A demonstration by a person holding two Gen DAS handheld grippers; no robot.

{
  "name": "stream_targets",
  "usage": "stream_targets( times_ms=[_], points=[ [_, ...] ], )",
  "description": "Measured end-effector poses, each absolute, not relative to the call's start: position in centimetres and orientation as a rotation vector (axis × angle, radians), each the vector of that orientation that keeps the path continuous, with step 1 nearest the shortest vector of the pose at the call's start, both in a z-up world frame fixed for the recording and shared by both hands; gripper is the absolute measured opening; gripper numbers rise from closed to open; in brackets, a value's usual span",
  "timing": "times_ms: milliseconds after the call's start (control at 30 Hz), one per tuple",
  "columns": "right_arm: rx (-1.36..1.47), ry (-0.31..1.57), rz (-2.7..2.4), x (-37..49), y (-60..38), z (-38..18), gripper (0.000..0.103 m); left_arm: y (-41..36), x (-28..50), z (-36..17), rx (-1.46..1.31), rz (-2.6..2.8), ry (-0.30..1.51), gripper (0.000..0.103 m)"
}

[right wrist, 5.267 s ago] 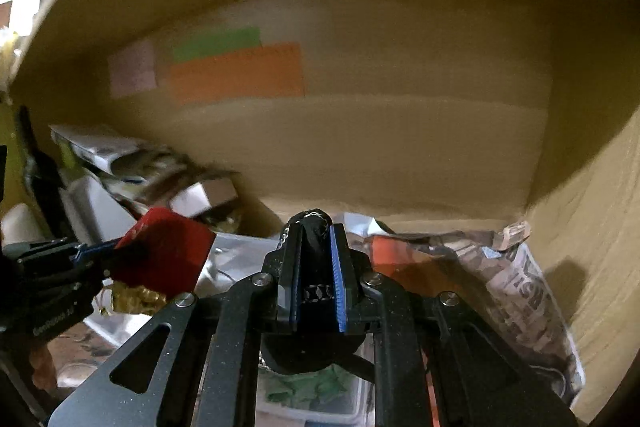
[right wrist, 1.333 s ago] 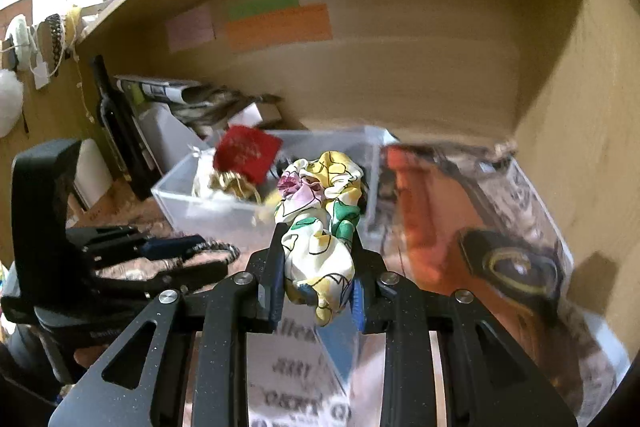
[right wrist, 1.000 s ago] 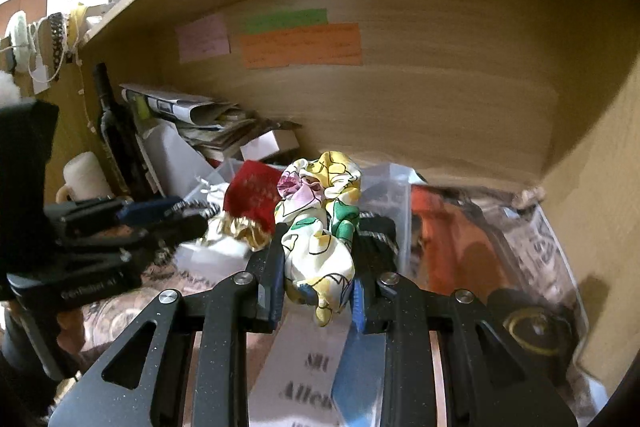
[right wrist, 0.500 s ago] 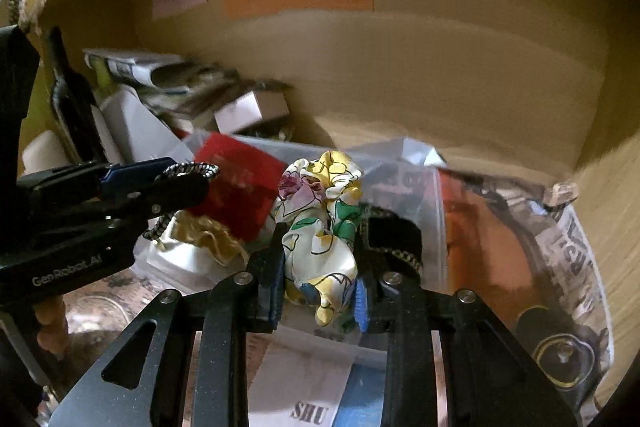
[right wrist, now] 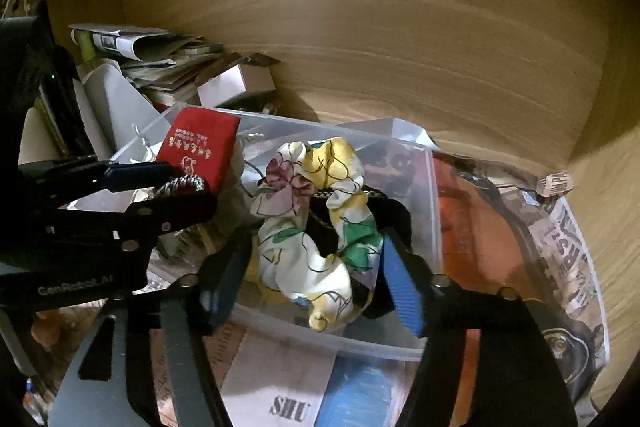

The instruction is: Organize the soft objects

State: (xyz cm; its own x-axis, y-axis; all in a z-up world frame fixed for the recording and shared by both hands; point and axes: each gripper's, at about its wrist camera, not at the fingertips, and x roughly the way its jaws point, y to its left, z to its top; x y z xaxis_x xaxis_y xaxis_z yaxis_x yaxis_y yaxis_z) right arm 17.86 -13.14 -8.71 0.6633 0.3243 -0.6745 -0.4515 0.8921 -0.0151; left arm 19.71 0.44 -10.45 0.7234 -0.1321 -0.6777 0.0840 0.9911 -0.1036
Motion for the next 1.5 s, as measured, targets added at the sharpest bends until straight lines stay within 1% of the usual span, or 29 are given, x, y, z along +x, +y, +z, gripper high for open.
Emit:
stream_targets(
  times_ms=[67, 133, 367, 500, 700, 800, 833, 867, 933, 1100, 1133, 1167, 1233, 1500],
  points=[
    [-0.180, 0.715, 0.441, 17.6, -13.4, -8.4, 0.073, 0.6, 19.3, -10.2, -0.073, -0.120, 0.747, 0.059],
    [-0.171, 0.699, 0.447, 17.2, -13.7, -7.9, 0.074, 0.7, 18.8, -9.9, -0.074, -0.119, 0.735, 0.060],
    [-0.147, 0.635, 0.486, 15.1, -14.5, -5.2, 0.074, 1.3, 15.5, -6.6, -0.071, -0.099, 0.617, 0.060],
    [-0.127, 0.556, 0.493, 13.4, -15.0, -2.6, 0.074, 1.5, 13.3, -4.3, -0.064, -0.076, 0.526, 0.060],
    [-0.090, 0.444, 0.510, 10.7, -15.9, 0.7, 0.074, 1.7, 10.1, -1.5, -0.062, -0.033, 0.410, 0.063],
    [-0.076, 0.402, 0.515, 9.5, -16.3, 1.8, 0.076, 1.7, 8.6, -0.6, -0.063, -0.040, 0.378, 0.066],
    [-0.071, 0.389, 0.518, 9.1, -16.4, 2.2, 0.079, 1.7, 8.0, -0.3, -0.061, -0.039, 0.368, 0.071],
    [-0.069, 0.378, 0.519, 8.8, -16.5, 2.4, 0.083, 1.6, 7.5, -0.1, -0.060, -0.039, 0.354, 0.078],
    [-0.065, 0.356, 0.522, 8.2, -16.6, 2.7, 0.087, 1.4, 6.5, 0.3, -0.055, -0.036, 0.329, 0.084],
    [-0.057, 0.331, 0.522, 7.3, -16.7, 3.1, 0.090, 1.2, 5.0, 0.9, -0.045, -0.039, 0.294, 0.097],
    [-0.054, 0.330, 0.520, 7.4, -16.6, 3.1, 0.094, 1.2, 4.8, 1.0, -0.045, -0.040, 0.289, 0.100],
    [-0.050, 0.330, 0.518, 7.3, -16.6, 3.1, 0.099, 1.2, 4.5, 1.1, -0.044, -0.041, 0.282, 0.101],
    [-0.045, 0.322, 0.507, 7.2, -16.7, 3.1, 0.102, 1.1, 4.2, 1.2, -0.036, -0.043, 0.277, 0.101],
    [-0.047, 0.324, 0.511, 7.0, -16.6, 3.1, 0.103, 1.0, 3.9, 1.3, -0.033, -0.038, 0.272, 0.102]
  ],
)
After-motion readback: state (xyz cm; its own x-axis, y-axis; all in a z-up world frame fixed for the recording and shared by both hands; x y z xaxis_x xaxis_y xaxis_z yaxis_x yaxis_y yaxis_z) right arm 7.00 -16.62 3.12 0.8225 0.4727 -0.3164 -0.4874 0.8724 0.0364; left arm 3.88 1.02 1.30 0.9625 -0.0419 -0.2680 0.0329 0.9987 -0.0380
